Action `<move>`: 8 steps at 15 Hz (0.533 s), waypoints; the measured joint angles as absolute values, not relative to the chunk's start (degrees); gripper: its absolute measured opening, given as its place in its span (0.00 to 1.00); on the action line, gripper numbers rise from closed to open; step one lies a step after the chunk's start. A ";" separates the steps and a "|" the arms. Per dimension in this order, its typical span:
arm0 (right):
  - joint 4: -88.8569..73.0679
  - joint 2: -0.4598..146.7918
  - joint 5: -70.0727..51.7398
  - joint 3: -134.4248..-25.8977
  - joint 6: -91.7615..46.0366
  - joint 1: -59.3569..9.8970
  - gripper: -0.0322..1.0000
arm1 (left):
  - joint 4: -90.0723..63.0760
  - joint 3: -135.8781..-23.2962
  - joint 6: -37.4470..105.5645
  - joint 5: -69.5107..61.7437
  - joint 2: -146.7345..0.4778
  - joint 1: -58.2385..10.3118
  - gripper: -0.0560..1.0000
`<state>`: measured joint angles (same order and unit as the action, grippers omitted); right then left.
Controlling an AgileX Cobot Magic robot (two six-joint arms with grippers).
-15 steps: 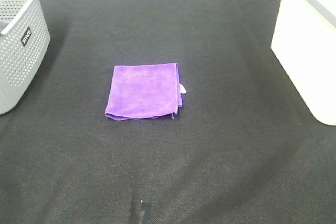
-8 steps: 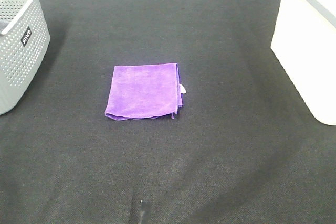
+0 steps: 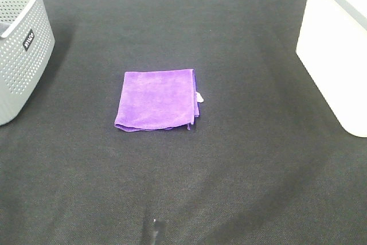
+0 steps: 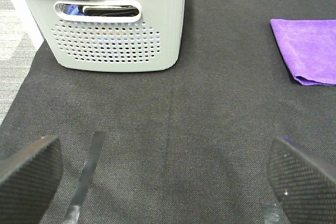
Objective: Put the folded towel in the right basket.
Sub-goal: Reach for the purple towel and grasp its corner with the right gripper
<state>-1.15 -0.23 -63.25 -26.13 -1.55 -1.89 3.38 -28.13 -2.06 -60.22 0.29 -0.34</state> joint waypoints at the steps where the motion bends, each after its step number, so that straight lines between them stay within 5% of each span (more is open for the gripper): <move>1: -1.15 -0.23 -63.25 -26.13 -1.55 -1.89 0.96 | 3.38 -28.13 -2.06 -60.22 0.29 -0.34 0.99; 8: -1.15 -0.23 -63.25 -26.13 -1.55 -1.89 0.96 | 3.38 -28.13 -2.06 -60.22 0.29 -0.34 0.99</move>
<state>-1.15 -0.23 -63.25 -26.13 -1.55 -1.89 3.38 -28.13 -2.06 -60.22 0.29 -0.34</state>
